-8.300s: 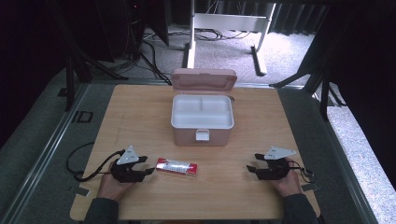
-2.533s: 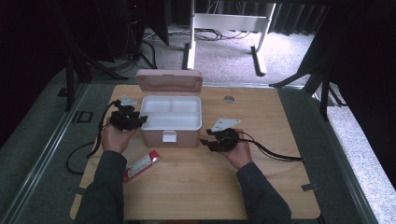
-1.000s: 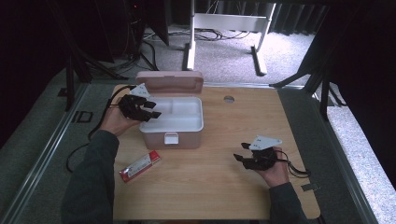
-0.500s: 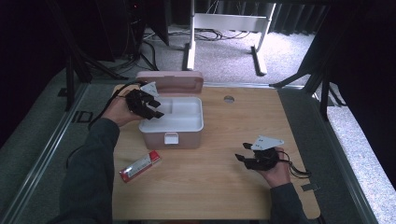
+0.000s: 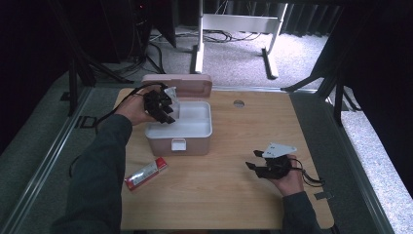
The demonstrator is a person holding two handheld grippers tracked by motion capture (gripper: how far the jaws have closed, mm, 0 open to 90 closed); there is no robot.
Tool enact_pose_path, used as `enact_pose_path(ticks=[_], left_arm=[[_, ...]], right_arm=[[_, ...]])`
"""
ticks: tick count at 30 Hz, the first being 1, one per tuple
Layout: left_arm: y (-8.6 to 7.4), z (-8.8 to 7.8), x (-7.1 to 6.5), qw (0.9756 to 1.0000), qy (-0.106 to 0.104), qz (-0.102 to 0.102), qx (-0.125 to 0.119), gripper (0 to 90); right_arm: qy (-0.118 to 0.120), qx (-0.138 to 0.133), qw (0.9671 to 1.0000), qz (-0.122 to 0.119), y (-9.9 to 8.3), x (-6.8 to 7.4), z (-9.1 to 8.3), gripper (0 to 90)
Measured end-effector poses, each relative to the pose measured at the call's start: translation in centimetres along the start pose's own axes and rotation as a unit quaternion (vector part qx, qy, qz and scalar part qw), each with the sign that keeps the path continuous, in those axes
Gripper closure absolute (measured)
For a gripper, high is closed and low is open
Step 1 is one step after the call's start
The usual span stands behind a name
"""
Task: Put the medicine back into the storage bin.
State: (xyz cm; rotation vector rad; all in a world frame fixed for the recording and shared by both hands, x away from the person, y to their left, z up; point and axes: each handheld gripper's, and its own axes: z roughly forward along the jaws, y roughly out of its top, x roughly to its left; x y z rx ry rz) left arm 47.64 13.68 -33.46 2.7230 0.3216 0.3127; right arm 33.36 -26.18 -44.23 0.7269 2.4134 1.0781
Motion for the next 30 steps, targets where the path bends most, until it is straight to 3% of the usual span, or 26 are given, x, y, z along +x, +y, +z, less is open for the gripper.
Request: enact_pose_path(ticks=[3,16,23,29,30], left_arm=[[0.5,0.5,0.1,0.9996,0.002,0.009,0.026,54.5],[1.5,1.5,0.3,0.9976,0.012,0.026,0.063,55.9],[2.3,2.2,0.5,0.9966,0.007,0.032,0.076,61.3],[3.1,3.1,0.6,0.9936,-0.008,0.042,0.104,68.4],[3.1,3.3,0.4,0.9936,-0.011,0.026,0.11,68.9]], right_arm=[[0.001,0.001,1.0,0.0,-0.1,0.0,0.0,43.8],[-0.002,0.013,0.9999,-0.004,-0.3,0.0,0.2,42.6],[-0.002,0.013,0.9999,0.0,-0.4,-0.1,0.2,42.2],[-0.002,0.012,0.9999,0.001,-0.5,-0.2,0.1,42.1],[-0.002,0.012,0.9999,0.003,-0.5,-0.2,0.1,42.1]])
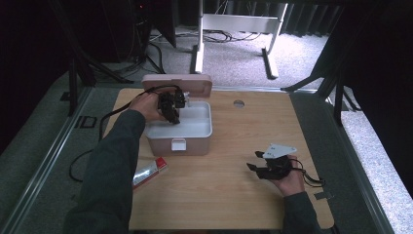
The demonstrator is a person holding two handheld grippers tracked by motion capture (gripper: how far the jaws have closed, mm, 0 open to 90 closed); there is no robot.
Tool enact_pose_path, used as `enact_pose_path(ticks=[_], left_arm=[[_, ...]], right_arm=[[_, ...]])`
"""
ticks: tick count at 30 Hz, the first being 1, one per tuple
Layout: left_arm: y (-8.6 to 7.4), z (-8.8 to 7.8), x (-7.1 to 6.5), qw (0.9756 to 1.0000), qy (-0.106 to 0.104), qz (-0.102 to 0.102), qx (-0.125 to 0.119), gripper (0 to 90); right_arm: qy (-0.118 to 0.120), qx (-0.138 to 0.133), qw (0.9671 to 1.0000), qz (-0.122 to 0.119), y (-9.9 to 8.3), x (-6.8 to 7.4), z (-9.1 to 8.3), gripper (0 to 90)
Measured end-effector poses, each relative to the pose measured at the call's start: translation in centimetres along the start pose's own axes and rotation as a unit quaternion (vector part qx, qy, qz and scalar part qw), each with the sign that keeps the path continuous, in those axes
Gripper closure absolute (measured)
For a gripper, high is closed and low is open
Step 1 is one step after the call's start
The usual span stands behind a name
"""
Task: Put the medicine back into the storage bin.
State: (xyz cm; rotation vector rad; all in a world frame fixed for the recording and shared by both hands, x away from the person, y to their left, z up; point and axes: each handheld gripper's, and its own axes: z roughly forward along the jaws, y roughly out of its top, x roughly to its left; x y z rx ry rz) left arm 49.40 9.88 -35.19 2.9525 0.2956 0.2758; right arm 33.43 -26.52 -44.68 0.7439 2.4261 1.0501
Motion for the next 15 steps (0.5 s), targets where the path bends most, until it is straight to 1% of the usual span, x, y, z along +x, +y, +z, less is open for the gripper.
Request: enact_pose_path(ticks=[2,6,10,13,15], left_arm=[[0.12,0.21,0.05,1.0,-0.005,0.002,0.005,69.9],[0.38,0.36,0.27,0.9998,-0.013,-0.007,0.013,73.0],[0.48,0.38,0.5,0.9995,-0.023,-0.01,0.019,76.0],[0.55,0.4,0.44,0.9992,-0.031,-0.002,0.025,83.2],[0.61,0.4,0.47,0.9991,-0.034,0.0,0.027,83.9]], right_arm=[[0.0,0.0,1.0,0.001,-0.05,-0.03,0.0,42.2],[0.002,0.002,1.0,0.001,-0.08,-0.03,0.08,42.0],[0.003,0.004,1.0,0.0,-0.11,0.0,0.22,42.0],[0.004,0.004,1.0,-0.001,-0.13,0.03,0.3,42.0],[0.004,0.005,1.0,-0.001,-0.14,0.05,0.35,42.0]])
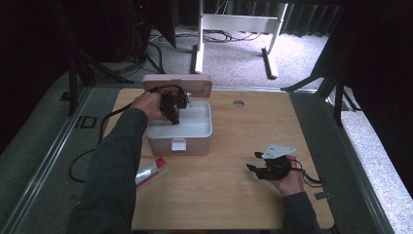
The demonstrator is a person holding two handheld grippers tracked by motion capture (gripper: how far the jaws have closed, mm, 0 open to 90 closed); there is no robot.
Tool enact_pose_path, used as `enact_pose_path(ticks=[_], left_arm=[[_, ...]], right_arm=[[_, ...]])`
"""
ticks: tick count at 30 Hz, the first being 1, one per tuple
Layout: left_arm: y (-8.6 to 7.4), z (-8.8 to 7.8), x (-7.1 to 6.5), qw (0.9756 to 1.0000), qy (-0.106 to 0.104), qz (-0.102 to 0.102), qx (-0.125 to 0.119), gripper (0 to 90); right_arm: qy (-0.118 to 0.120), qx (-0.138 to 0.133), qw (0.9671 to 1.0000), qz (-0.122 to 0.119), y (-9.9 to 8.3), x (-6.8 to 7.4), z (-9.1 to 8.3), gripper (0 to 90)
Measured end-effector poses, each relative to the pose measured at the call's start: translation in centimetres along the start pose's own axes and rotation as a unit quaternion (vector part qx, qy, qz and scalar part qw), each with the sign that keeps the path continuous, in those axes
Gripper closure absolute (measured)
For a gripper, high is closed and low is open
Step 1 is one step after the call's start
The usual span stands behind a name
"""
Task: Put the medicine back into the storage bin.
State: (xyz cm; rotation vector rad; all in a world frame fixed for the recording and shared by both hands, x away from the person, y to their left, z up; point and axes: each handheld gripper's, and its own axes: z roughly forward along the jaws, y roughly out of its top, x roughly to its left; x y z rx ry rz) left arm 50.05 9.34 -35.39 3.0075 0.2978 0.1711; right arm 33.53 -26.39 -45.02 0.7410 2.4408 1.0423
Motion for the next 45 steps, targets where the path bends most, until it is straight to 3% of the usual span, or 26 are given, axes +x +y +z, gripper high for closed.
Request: enact_pose_path(ticks=[5,8,24,29,34,42,45], left_arm=[[0.0,0.0,0.0,0.9999,-0.006,0.01,0.003,85.9],[0.0,-0.1,-0.1,0.9995,-0.028,0.014,0.006,88.6],[-0.4,-0.9,-0.4,0.9997,-0.015,0.016,-0.01,89.5],[-0.7,-1.6,-0.4,0.9996,-0.009,0.017,-0.02,89.5],[-0.7,-3.0,-0.7,0.9992,0.003,0.032,-0.024,89.5],[-1.7,-4.8,-1.1,0.9988,-0.014,0.032,-0.034,89.4],[-2.5,-5.2,-1.5,0.9985,-0.018,0.021,-0.048,89.5]], right_arm=[[0.002,0.004,1.0,0.001,0.0,0.1,0.1,41.9],[0.001,0.004,1.0,0.0,-0.1,0.0,0.1,42.0],[0.004,0.008,1.0,0.002,-0.2,0.1,0.2,42.1],[0.004,0.009,0.9999,0.002,-0.3,0.1,0.2,42.2],[0.006,0.011,0.9999,0.001,-0.3,0.2,0.3,42.1],[0.007,0.01,0.9999,0.003,-0.3,0.2,0.3,42.2],[0.007,0.012,0.9999,0.002,-0.3,0.2,0.4,42.2]])
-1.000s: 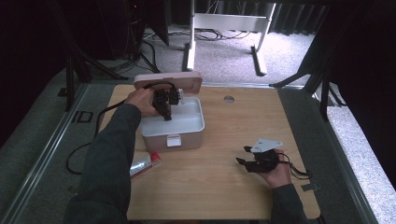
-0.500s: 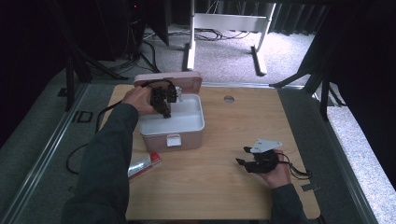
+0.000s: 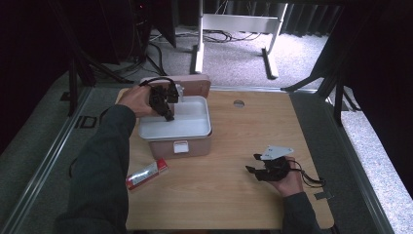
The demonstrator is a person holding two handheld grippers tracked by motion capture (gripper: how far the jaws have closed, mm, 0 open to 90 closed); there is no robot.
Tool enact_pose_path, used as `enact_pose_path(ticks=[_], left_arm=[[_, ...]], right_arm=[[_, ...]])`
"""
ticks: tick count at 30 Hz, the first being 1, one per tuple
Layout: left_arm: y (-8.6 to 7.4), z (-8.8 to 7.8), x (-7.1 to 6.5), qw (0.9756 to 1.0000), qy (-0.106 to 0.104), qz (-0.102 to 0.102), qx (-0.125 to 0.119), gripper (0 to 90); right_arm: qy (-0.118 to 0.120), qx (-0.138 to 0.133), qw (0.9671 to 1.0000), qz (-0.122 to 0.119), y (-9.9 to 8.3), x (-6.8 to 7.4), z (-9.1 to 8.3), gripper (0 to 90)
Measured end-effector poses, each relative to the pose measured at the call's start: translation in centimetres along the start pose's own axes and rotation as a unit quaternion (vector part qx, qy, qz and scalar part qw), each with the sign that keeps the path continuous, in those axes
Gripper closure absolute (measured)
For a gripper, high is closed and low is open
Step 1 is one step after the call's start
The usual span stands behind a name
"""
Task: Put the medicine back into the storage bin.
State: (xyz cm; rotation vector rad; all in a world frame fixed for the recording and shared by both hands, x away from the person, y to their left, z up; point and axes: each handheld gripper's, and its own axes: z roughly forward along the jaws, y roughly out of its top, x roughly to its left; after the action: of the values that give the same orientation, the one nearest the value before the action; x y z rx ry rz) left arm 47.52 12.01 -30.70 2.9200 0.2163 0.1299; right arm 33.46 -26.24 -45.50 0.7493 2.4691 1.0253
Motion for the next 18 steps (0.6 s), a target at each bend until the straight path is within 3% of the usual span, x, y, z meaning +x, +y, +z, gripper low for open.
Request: enact_pose_path(ticks=[9,11,18], left_arm=[[-3.0,-1.3,-1.1,0.9993,-0.018,-0.023,-0.025,89.5],[-3.7,-1.4,-1.5,0.9994,-0.011,-0.026,-0.019,89.5],[-6.8,-2.9,-2.2,0.9975,0.0,-0.06,-0.039,89.5]], right_arm=[[0.0,0.001,1.0,0.0,0.0,0.0,0.1,42.2],[0.0,0.001,1.0,-0.001,0.0,0.0,0.1,42.2],[-0.001,0.0,1.0,0.0,0.0,-0.1,0.0,42.2]])
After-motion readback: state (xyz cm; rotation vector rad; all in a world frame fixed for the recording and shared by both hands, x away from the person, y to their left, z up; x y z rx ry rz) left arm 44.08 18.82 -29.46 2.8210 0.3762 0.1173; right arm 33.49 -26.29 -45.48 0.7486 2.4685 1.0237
